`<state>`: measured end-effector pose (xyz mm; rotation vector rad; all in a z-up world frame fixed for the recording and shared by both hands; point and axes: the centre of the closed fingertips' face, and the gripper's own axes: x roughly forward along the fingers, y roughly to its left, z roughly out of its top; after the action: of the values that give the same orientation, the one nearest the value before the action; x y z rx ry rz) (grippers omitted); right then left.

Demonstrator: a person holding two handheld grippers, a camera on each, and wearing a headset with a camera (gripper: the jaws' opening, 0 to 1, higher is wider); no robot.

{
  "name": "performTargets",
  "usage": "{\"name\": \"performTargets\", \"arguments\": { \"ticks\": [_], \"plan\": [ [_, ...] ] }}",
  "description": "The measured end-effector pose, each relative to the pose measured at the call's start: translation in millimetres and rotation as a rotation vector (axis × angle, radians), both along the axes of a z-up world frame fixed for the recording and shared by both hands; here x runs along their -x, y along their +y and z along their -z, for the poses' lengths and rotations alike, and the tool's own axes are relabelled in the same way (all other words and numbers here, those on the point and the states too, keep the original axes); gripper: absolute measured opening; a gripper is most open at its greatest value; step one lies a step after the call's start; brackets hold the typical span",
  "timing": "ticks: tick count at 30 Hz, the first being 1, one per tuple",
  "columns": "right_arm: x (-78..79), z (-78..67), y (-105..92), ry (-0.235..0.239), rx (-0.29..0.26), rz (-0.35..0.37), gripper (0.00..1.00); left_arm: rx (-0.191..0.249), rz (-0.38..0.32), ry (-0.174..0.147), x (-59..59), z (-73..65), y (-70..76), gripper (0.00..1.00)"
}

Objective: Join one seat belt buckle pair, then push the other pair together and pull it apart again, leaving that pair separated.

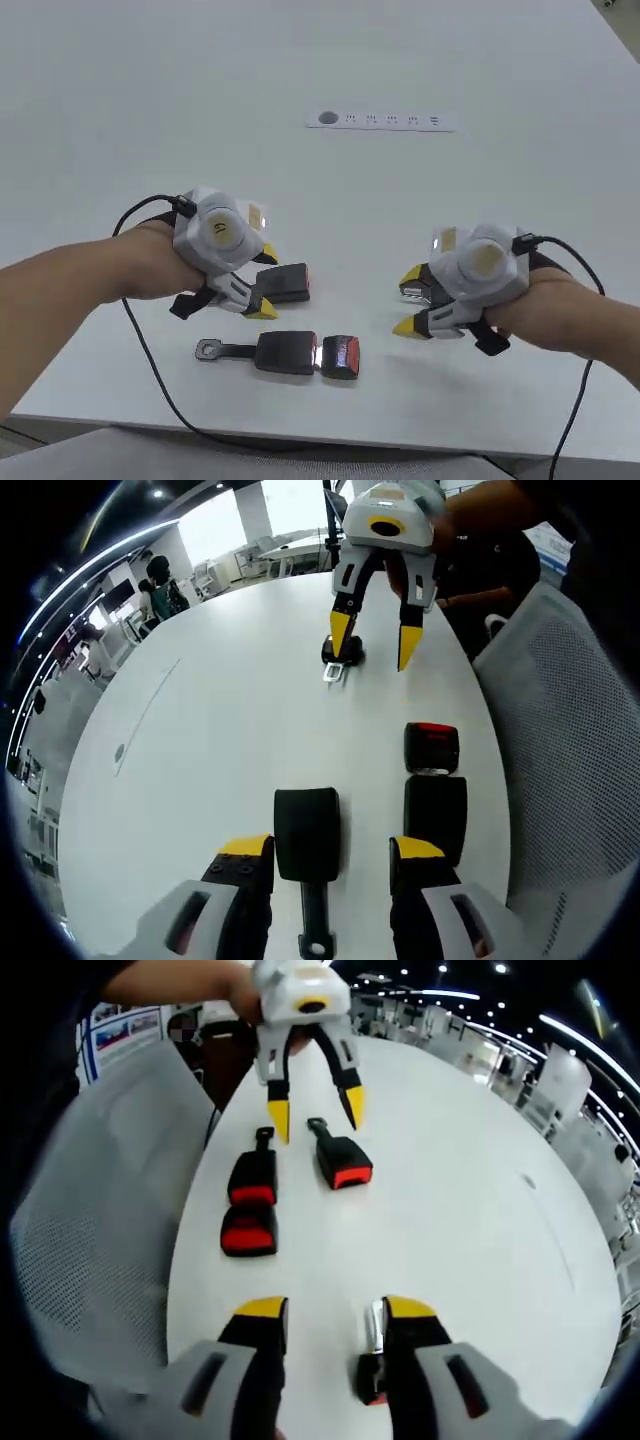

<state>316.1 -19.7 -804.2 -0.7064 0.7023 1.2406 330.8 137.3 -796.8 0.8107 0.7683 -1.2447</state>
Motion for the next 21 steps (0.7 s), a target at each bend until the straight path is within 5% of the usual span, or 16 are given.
{"name": "performTargets", "arguments": {
  "ticks": [14, 21],
  "plan": [
    [-28.0, 15.1, -56.2, -0.003, 0.084, 0.053, 0.37, -0.060, 0.048, 0.038, -13.4, 22.0, -0.6, 0.49],
    [-29.1, 29.3, -58.5, 0.029, 0.112, 0.011, 0.37, -0.111, 0.099, 0.071, -11.0, 34.2, 1.2, 0.44]
  ]
}}
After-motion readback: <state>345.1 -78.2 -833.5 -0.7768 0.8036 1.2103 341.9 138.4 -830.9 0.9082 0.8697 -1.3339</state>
